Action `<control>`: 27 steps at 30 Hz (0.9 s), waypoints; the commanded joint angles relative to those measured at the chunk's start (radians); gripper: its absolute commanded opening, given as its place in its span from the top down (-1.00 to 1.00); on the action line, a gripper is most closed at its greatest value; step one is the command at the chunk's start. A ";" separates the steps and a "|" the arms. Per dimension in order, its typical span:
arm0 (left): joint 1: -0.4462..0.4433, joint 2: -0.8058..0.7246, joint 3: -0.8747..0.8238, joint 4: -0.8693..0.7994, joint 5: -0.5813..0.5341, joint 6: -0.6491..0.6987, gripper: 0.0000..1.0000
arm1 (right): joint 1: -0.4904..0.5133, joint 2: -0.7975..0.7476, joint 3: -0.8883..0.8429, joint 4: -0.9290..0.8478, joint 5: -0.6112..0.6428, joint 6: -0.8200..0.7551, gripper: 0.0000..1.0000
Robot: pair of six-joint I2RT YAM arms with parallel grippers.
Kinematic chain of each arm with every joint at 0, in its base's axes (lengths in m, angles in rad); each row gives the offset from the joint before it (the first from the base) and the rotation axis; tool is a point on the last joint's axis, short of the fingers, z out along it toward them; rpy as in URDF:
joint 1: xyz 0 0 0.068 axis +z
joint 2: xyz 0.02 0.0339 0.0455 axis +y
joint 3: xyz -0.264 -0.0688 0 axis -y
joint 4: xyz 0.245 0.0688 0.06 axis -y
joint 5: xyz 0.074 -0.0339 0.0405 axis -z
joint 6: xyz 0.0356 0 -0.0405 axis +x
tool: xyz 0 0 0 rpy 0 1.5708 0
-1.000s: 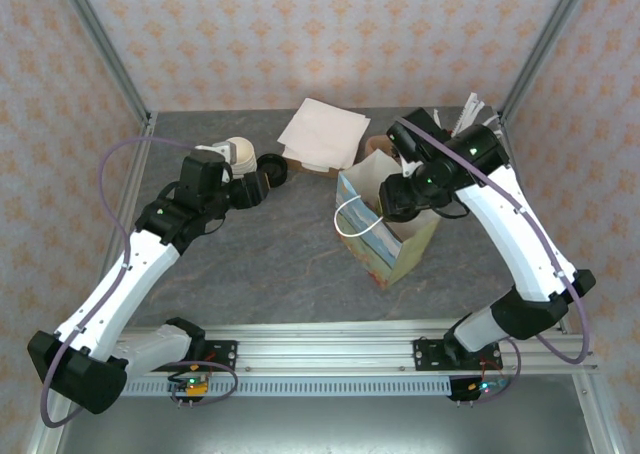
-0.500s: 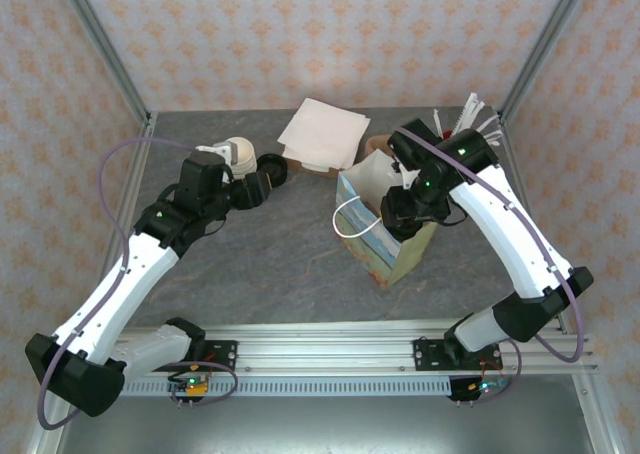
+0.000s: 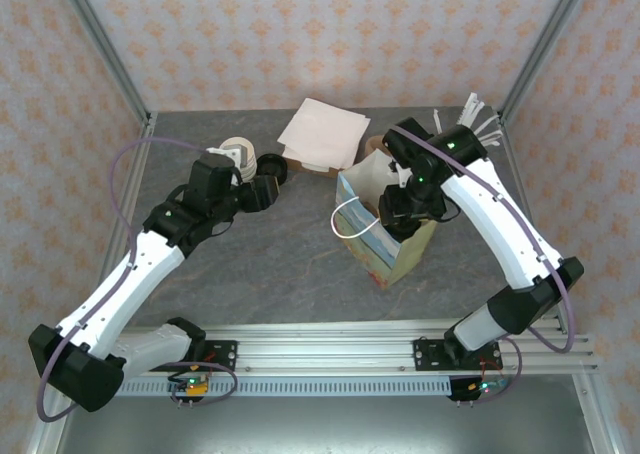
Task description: Pack the takeout coffee
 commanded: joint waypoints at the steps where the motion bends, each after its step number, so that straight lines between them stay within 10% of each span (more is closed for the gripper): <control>1: -0.011 0.013 -0.008 0.035 -0.013 -0.015 -0.46 | -0.010 0.006 -0.010 -0.161 0.054 0.014 -0.17; 27: -0.037 0.072 0.025 0.083 0.150 -0.043 -0.45 | -0.031 0.061 0.122 -0.156 0.124 -0.082 -0.16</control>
